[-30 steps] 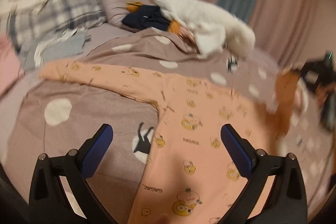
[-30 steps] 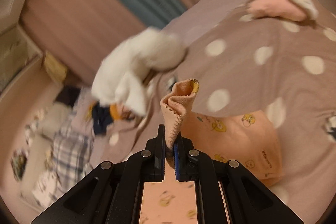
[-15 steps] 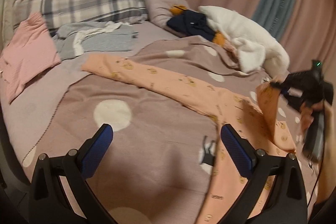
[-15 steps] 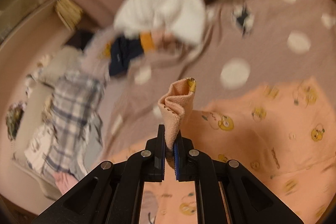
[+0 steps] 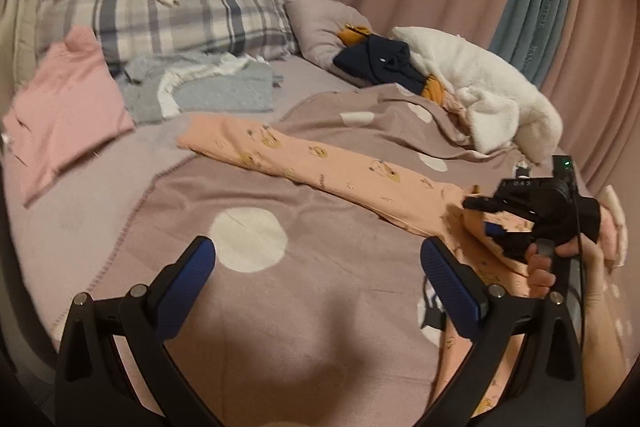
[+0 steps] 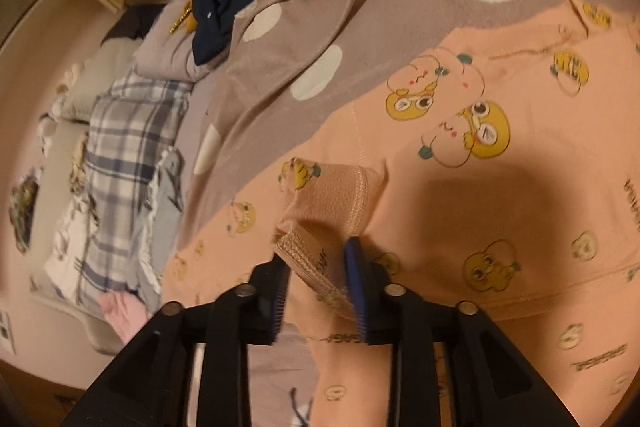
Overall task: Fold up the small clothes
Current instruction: 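Carry the held sleeve across the romper body and release it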
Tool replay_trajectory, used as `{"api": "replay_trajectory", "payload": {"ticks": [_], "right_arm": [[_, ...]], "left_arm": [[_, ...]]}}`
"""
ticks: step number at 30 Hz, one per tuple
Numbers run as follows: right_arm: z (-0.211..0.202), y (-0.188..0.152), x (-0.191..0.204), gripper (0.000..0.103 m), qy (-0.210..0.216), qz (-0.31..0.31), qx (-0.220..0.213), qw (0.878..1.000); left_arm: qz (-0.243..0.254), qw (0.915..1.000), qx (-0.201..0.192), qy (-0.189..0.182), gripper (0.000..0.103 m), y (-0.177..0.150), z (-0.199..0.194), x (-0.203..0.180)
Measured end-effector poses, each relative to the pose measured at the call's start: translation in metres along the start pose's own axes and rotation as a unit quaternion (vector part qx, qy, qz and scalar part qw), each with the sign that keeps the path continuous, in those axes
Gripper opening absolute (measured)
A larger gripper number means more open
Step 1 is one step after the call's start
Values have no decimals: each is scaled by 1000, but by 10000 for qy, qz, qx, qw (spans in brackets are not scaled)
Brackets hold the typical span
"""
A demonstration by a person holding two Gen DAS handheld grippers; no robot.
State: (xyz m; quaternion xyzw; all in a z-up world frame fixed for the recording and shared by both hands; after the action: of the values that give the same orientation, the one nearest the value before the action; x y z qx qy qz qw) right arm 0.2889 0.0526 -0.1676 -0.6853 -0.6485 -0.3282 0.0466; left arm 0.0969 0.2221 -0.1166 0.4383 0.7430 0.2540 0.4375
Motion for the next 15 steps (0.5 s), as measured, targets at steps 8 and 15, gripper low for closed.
{"api": "replay_trajectory", "payload": {"ticks": [8,15], "right_arm": [[-7,-23,36,45,599,-309,366,9971],[-74,-54,48,70,671,-905,-146,9935]], "left_arm": [[222,9991,-137,337,103,6,-3,9],[133,9997,-109,-154,103,3,-3,2]]}}
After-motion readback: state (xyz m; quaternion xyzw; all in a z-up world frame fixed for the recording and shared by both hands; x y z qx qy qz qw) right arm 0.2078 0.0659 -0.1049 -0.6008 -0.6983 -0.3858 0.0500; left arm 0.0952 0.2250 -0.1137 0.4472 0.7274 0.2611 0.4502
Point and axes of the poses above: each gripper's, at about its wrist camera, not at the fingertips, and z roughly the way its jaws point, x to its left, y to its top, the point moved 10 cm from there along z, roughly the way its jaws point, and after that the axes turned 12 degrees about -y, right-handed, at the moved point
